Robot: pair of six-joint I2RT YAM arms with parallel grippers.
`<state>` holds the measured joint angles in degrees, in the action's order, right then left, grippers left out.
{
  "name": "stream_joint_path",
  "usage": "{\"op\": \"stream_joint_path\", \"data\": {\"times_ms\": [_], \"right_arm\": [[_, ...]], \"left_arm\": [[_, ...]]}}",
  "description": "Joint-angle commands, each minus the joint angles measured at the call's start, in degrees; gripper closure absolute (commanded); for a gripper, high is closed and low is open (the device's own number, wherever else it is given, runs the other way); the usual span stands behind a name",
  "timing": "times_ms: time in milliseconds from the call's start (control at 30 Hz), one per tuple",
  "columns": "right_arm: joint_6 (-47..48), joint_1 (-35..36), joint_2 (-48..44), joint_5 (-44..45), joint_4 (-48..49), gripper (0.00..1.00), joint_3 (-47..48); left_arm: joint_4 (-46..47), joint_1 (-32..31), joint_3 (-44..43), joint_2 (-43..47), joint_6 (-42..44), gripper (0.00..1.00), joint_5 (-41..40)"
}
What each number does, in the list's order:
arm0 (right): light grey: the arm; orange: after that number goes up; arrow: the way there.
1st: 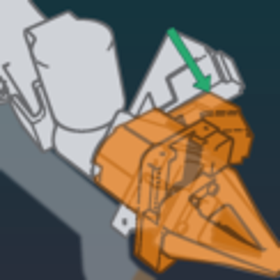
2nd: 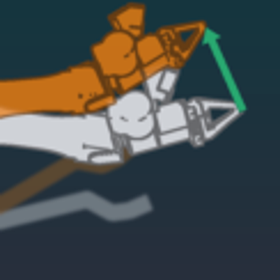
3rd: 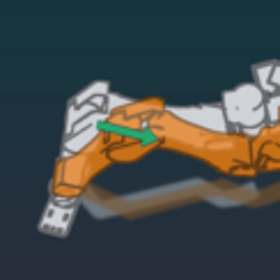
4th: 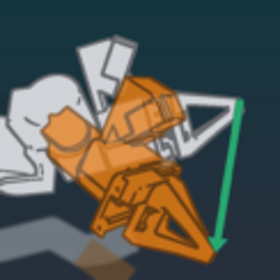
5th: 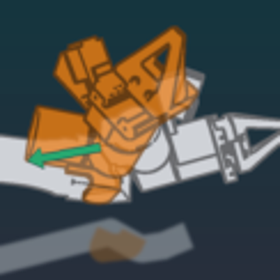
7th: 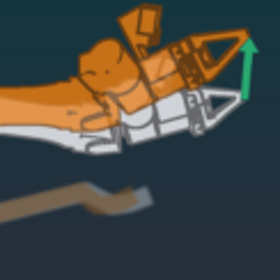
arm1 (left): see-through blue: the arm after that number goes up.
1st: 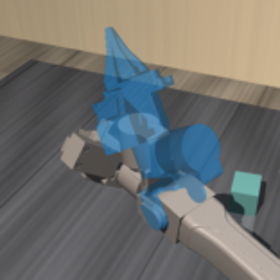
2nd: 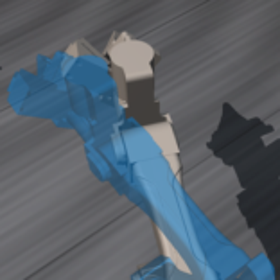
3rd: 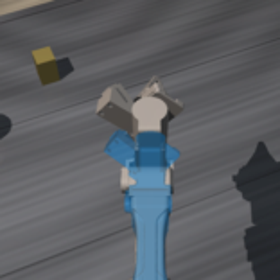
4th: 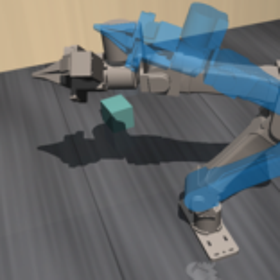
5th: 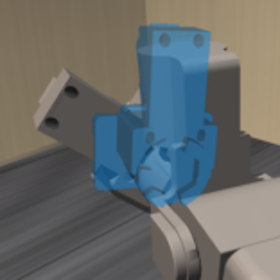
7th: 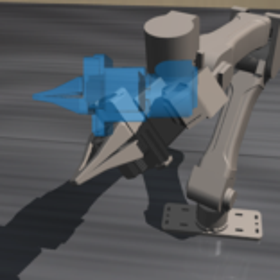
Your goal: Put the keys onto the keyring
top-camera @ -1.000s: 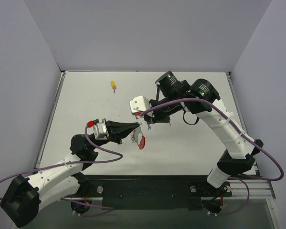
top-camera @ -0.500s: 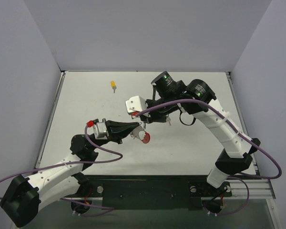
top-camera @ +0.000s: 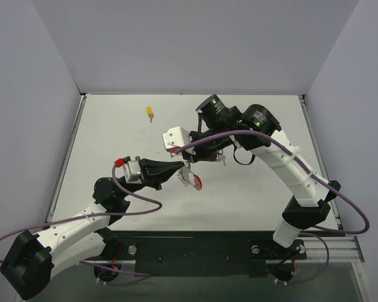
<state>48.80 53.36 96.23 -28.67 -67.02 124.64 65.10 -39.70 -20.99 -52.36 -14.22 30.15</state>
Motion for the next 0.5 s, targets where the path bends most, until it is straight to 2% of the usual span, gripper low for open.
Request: {"op": "stream_joint_path", "data": {"times_ms": [0,267,467], "right_arm": [[-1.0,0.3,-0.7,1.4,-0.2,1.0,1.7],[-0.6,0.0,-1.2,1.8,-1.3,1.0,1.7],[0.5,0.2,-0.8,-0.6,-2.5,1.0,2.5]], "left_arm": [[1.3,-0.3,-0.5,1.4,1.2,1.0,-1.9],[-3.5,-0.2,-1.1,3.2,4.5,1.0,-2.5],[-3.4,-0.2,-1.2,3.0,4.6,1.0,-1.9]]}}
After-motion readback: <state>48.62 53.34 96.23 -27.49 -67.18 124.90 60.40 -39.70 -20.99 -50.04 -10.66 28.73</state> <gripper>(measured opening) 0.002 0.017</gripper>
